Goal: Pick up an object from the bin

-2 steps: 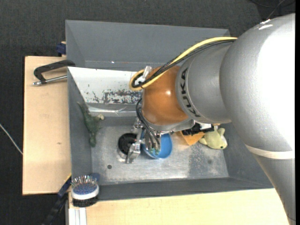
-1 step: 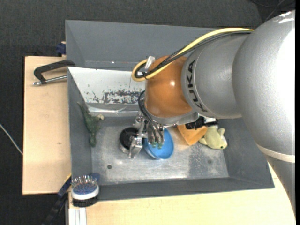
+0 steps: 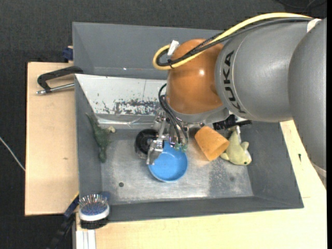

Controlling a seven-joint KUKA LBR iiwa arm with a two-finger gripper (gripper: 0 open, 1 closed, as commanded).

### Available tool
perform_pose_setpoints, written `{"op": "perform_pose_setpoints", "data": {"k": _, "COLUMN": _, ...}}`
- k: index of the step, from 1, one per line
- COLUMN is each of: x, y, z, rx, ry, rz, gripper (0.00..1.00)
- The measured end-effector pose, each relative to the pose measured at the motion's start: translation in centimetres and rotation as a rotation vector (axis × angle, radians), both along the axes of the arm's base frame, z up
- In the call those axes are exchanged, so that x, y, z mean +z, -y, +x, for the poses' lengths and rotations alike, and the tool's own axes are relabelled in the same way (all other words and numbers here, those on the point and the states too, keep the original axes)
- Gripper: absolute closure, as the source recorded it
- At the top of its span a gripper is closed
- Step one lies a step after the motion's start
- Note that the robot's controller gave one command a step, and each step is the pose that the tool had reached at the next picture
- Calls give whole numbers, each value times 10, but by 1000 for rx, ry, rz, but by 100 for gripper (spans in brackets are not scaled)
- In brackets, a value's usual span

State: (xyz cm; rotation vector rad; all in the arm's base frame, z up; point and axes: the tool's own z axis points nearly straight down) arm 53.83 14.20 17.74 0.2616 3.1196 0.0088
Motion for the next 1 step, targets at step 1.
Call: {"op": "perform_pose_setpoints", "data": {"k": 1, "x": 14, "y": -1, "z": 1, "rx": 2, "ry": -5, "rz": -1, "gripper": 100}}
